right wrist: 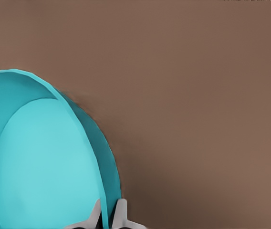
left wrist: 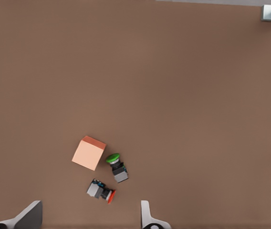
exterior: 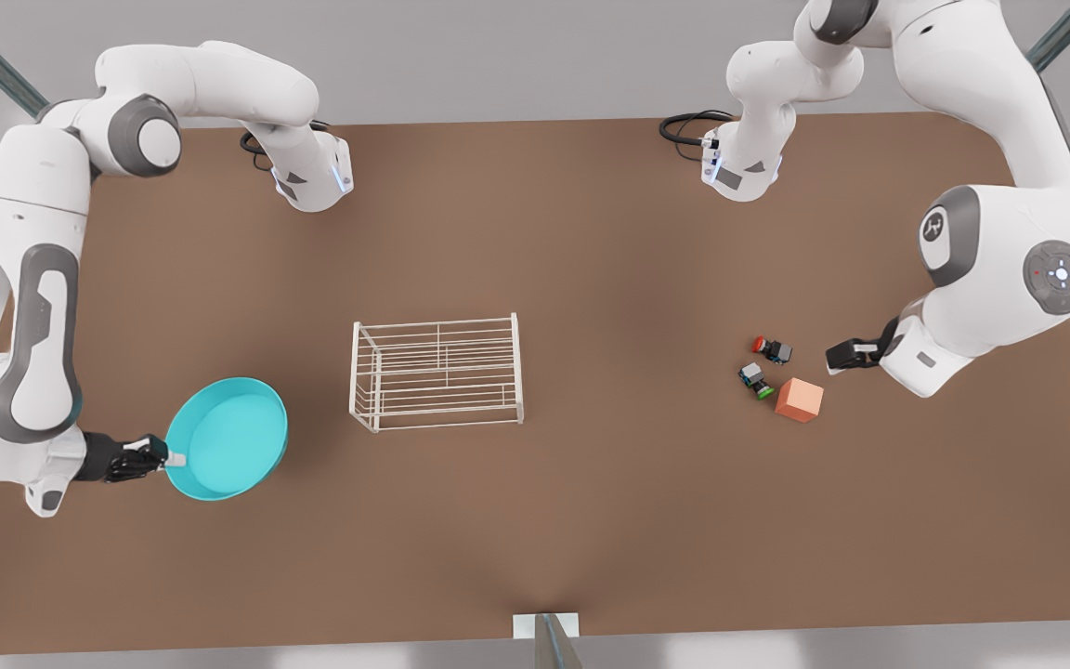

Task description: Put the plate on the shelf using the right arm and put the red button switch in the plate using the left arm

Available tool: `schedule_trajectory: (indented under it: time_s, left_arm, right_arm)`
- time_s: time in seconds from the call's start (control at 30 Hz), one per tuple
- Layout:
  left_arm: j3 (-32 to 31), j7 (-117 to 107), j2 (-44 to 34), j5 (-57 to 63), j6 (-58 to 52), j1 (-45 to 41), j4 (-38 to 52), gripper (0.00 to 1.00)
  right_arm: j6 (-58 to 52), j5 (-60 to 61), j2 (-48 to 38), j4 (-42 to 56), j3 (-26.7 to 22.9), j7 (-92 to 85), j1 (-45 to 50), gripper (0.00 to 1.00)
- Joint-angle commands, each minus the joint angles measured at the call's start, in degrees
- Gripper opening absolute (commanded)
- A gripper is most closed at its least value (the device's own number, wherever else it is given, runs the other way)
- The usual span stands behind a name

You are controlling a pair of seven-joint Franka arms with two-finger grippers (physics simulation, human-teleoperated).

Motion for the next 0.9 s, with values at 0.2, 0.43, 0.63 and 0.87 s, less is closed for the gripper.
schedule_trajectory:
  time_s: [0.2, 0.43, 0.63, 0.87]
  left_arm:
    - [0.0, -1.2, 0.0, 1.0, 0.0, 0.5, 0.0, 1.00]
    - [0.0, -1.6, 0.4, 2.4, 0.0, -0.1, 0.0, 1.00]
    - [0.0, -1.4, 0.3, 2.6, -0.1, 0.4, 0.0, 1.00]
    - [0.1, 0.9, 0.3, 2.0, -0.1, 1.0, 0.0, 1.00]
  right_arm:
    - [-8.6, -2.0, -8.0, -2.8, 0.3, 5.4, 6.5, 0.24]
    - [-8.8, -2.1, -12.3, -7.0, 0.0, 10.5, 14.9, 0.25]
    - [-6.4, -0.2, -13.2, -12.6, 0.2, 13.5, 18.5, 0.25]
    - [-1.7, 5.9, -13.1, -15.2, 0.2, 16.9, 22.4, 0.25]
